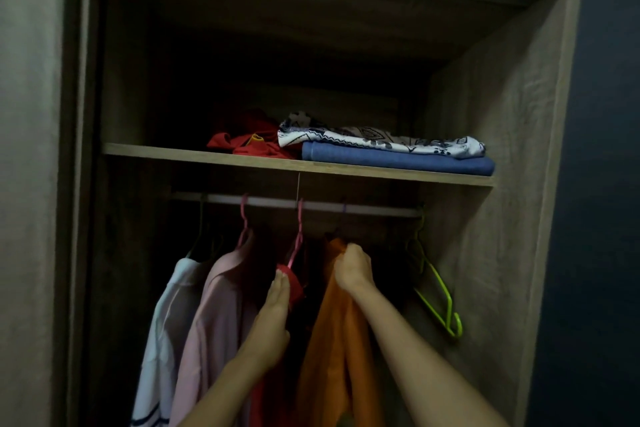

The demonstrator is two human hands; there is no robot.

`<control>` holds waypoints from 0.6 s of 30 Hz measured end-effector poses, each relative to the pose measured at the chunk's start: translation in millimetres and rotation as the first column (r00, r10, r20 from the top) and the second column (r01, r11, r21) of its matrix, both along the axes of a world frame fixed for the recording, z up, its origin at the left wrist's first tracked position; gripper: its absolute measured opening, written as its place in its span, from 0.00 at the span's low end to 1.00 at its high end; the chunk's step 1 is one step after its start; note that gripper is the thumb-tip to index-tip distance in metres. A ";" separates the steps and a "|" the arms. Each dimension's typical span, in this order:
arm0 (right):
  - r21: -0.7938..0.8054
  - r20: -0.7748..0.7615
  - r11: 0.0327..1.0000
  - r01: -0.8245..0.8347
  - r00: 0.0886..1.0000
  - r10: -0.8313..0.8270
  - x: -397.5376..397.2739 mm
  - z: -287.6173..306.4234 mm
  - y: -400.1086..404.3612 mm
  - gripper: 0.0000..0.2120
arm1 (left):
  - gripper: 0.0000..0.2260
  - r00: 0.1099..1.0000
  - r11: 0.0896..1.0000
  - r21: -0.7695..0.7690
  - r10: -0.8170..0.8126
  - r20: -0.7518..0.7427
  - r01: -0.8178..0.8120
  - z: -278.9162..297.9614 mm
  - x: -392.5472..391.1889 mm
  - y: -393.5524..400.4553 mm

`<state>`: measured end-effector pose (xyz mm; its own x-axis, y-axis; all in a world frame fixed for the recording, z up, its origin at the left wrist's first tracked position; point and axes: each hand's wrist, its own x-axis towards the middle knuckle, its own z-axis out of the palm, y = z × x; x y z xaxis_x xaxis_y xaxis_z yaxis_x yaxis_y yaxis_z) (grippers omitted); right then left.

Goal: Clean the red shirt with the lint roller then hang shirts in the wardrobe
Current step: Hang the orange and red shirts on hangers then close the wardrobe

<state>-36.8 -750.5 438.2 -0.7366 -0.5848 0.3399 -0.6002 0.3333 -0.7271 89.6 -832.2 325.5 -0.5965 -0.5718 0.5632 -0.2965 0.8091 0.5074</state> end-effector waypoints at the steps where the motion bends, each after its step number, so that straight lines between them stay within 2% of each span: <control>1: 0.001 -0.003 1.000 -0.004 1.000 0.004 0.0 -1.9 -1.4 0.12 | 0.42 1.000 1.000 -0.015 0.002 -0.008 -0.002 0.2 0.3 -1.0; 5: 0.000 -0.085 0.999 -0.043 0.995 0.043 2.6 -17.0 2.2 0.13 | 0.42 1.000 0.999 -0.027 0.019 -0.014 -0.019 -2.9 -0.8 -3.0; 9: -0.002 -0.134 0.999 -0.046 0.990 0.046 -0.1 -41.4 11.0 0.12 | 0.44 0.999 0.999 0.024 0.035 -0.029 -0.034 -6.5 0.5 5.1; 11: 0.027 -0.201 0.999 -0.037 0.979 0.042 1.1 -55.2 19.3 0.21 | 0.43 0.999 0.999 0.025 0.035 -0.027 -0.034 -6.1 1.6 8.7; 13: 0.057 -0.190 0.995 -0.075 0.978 0.085 5.9 -69.6 31.6 0.32 | 0.42 0.999 0.999 0.021 0.033 -0.024 -0.033 -6.4 2.5 10.1; 18: 0.082 -0.201 0.991 -0.107 0.972 0.121 15.8 -98.8 56.4 0.40 | 0.41 0.999 0.999 0.006 0.046 -0.017 -0.046 -9.2 6.1 15.5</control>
<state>-21.0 -694.1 339.5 -0.5824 -0.6886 0.4320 -0.7711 0.2998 -0.5617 95.7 -816.6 316.3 -0.5596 -0.6014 0.5702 -0.3246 0.7921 0.5169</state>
